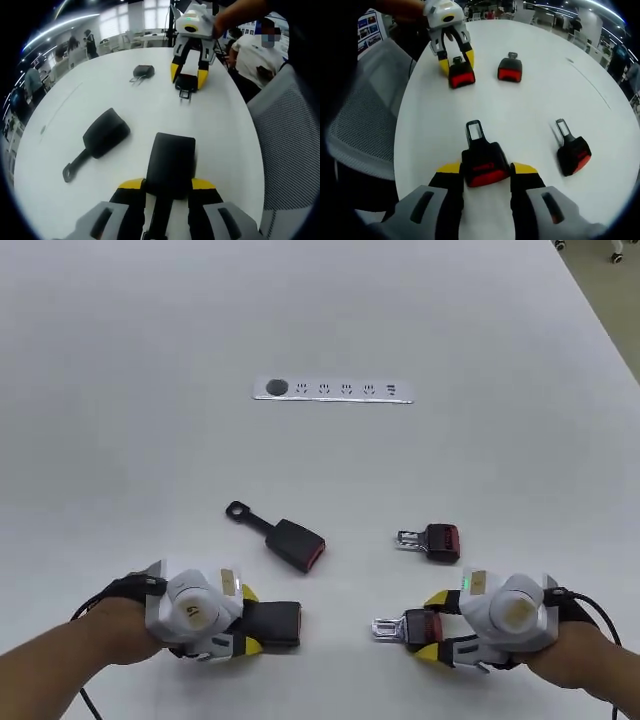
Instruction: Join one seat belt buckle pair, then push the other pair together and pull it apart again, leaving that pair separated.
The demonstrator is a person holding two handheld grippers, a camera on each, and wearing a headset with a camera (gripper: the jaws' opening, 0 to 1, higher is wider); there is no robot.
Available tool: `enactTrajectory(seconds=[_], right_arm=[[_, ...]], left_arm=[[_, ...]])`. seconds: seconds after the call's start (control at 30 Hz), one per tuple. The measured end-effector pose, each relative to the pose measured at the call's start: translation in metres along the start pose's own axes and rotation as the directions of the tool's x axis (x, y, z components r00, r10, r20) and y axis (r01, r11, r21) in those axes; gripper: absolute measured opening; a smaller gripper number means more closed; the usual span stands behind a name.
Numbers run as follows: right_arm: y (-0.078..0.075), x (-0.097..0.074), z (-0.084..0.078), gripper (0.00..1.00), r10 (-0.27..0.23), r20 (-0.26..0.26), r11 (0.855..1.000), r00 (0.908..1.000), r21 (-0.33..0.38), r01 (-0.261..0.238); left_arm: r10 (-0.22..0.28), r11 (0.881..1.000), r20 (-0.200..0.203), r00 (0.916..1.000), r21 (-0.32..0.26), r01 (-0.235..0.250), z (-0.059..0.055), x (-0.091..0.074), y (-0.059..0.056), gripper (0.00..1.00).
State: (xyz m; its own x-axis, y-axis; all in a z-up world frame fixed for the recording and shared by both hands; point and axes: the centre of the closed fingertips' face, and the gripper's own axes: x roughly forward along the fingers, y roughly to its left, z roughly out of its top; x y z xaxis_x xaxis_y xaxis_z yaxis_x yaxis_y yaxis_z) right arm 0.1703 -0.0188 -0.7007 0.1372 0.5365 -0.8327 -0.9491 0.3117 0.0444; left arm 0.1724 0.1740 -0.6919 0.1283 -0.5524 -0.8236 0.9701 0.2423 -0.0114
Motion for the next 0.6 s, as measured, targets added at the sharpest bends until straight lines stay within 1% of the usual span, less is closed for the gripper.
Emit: enactTrajectory(seconds=[0.1,0.13,0.23,0.3,0.33,0.47,0.57,0.6], right_arm=[[0.005,0.006,0.010,0.35,0.003,0.017,1.000,0.9998,-0.006,-0.003],[0.004,0.008,0.012,0.35,0.003,0.019,1.000,0.9998,-0.005,-0.003],[0.009,0.013,0.024,0.35,0.013,0.039,1.000,0.9992,-0.013,-0.013],[0.011,0.016,0.031,0.35,0.006,0.041,1.000,0.9991,-0.012,-0.006],[0.013,0.017,0.037,0.35,0.016,0.058,1.000,0.9982,-0.006,-0.016],[0.012,0.018,0.046,0.35,0.021,0.070,1.000,0.9973,-0.010,-0.020],[0.016,0.024,0.055,0.35,0.034,0.081,0.999,0.9961,-0.019,-0.033],[0.017,0.030,0.057,0.35,0.034,0.083,0.999,0.9959,-0.021,-0.033]], left_arm=[[-0.004,1.000,-0.004,1.0000,0.005,0.004,-0.001,0.001,0.000,0.34],[-0.005,1.000,-0.006,1.0000,0.006,0.005,-0.001,0.001,0.000,0.34],[-0.010,1.000,-0.013,0.9999,0.011,0.011,-0.002,0.001,0.000,0.33],[-0.015,1.000,-0.018,0.9997,0.016,0.015,-0.003,0.001,0.001,0.33],[-0.017,1.000,-0.024,0.9996,0.017,0.018,-0.004,0.001,0.001,0.33],[-0.021,1.000,-0.038,0.9991,0.021,0.022,-0.003,0.001,0.002,0.33],[-0.020,1.000,-0.045,0.9988,0.016,0.021,-0.002,0.001,0.002,0.34],[-0.020,1.000,-0.047,0.9987,0.013,0.020,-0.002,0.001,0.002,0.34]])
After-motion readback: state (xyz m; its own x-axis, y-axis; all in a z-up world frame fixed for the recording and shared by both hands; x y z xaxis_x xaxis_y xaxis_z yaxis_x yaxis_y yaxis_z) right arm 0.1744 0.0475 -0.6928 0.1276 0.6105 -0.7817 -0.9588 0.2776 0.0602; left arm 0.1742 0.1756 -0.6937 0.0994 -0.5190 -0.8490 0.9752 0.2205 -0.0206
